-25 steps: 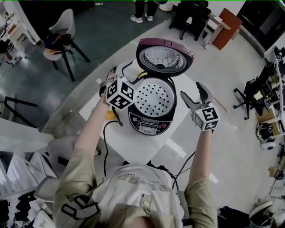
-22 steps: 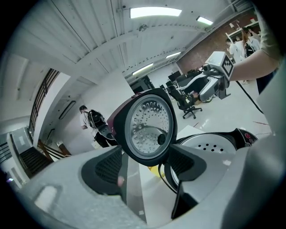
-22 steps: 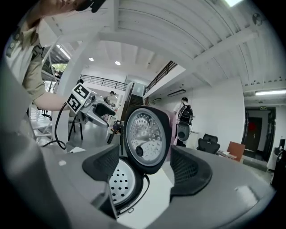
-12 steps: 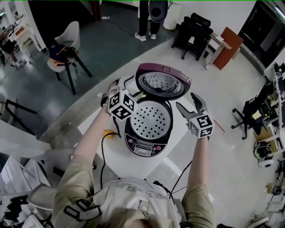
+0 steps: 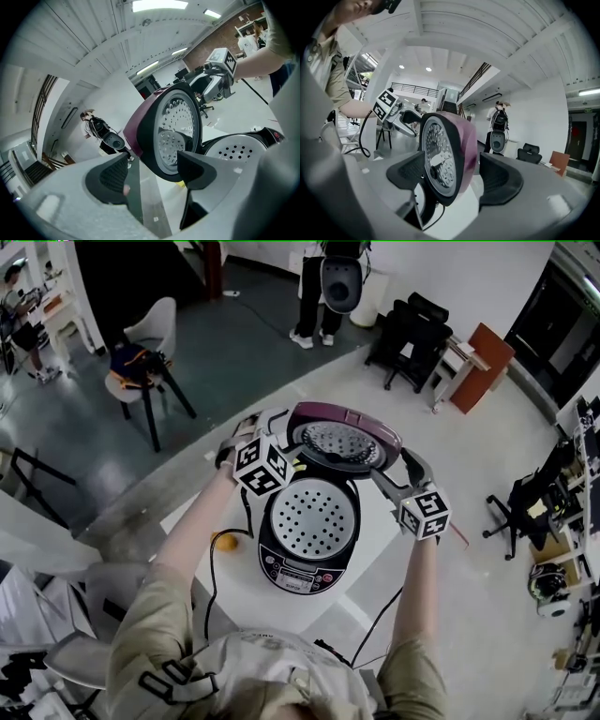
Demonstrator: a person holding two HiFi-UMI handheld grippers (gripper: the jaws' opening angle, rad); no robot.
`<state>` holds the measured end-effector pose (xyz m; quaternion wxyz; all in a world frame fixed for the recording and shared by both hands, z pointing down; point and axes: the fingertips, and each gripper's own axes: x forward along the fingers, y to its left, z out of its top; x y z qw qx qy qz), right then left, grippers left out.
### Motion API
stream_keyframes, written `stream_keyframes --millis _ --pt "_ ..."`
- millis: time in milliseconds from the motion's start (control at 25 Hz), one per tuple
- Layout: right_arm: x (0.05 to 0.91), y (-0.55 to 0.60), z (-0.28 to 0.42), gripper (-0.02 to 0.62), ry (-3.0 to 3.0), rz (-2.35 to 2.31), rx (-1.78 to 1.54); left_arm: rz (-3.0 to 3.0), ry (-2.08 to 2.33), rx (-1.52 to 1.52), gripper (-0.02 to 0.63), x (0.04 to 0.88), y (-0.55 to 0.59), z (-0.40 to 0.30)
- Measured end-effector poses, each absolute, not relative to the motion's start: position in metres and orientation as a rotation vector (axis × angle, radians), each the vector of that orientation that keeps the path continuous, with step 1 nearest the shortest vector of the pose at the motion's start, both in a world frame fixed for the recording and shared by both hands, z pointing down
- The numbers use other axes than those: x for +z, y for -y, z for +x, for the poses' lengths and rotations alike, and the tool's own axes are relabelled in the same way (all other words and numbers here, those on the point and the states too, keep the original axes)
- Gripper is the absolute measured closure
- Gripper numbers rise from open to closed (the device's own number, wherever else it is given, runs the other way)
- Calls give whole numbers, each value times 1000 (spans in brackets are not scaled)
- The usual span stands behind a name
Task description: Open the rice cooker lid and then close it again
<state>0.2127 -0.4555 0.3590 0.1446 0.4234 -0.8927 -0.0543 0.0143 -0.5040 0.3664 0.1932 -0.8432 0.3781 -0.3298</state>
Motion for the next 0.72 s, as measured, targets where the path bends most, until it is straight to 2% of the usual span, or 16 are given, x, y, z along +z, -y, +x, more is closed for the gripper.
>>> stream_keyframes --millis 720 --pt "346 465 198 247 2585 1132 -201 -2328 -938 -1047 258 365 517 25"
